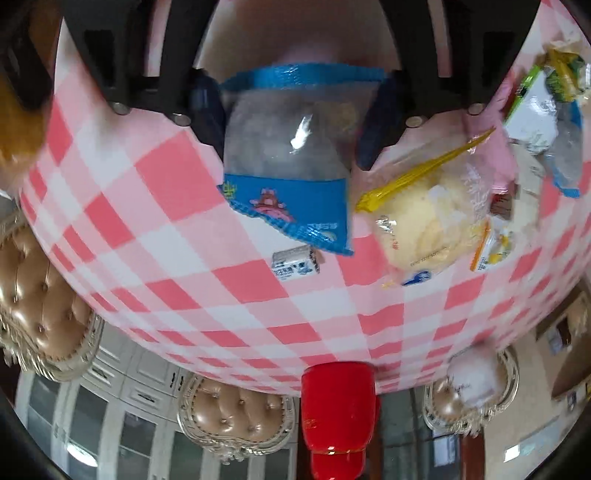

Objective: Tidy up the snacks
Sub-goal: 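Grasp the round bun bag with the right tool while the left tool grasps the blue-labelled bag, then carry the blue-labelled bag and the bun bag over the white box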

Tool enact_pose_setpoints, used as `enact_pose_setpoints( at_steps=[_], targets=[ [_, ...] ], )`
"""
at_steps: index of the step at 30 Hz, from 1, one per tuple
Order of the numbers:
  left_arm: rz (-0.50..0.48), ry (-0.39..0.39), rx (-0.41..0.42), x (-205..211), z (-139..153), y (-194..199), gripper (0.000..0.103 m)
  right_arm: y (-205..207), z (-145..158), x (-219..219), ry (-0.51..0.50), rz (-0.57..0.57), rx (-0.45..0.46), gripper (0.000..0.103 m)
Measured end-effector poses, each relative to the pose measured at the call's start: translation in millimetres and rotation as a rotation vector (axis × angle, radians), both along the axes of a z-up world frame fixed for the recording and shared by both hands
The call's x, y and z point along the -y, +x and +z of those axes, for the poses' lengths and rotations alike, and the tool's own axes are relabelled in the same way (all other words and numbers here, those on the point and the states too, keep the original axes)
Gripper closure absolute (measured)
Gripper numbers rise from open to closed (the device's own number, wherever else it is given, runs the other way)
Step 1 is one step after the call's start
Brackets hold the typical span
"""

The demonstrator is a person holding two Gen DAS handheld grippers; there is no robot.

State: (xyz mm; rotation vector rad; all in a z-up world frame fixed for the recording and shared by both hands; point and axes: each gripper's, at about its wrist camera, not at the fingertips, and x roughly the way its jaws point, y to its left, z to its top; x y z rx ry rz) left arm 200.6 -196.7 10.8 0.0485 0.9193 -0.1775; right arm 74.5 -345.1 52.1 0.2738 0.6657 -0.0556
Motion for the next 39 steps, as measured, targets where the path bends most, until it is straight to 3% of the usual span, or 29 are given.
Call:
enact_pose_setpoints(
  at_steps=[4,9,19,28,36,39],
  targets=[
    [-0.004,-0.069,0.008,-13,6,-16,0.045,3,-7,-4,-0.018,0.019,-0.011,0.052],
    [0.0,-0.092,0.054,-41,15,-59,0.046,3,-10,-5,-0.023,0.032,-0.009,0.052],
    [0.107,-0.173,0.119,-145,34,-137,0.046,-5,-5,-45,-0.032,0.172,0.024,0.052],
    [0.268,-0.228,0.186,-225,45,-172,0.046,-44,-8,-153,-0.104,0.348,0.03,0.052],
    [0.363,-0.186,0.271,-266,52,-208,0.046,-75,-14,-245,-0.225,0.501,0.047,0.052],
    [0.415,-0.231,0.269,-291,50,-219,0.046,-79,-20,-268,-0.27,0.532,0.029,0.052]
  ],
)
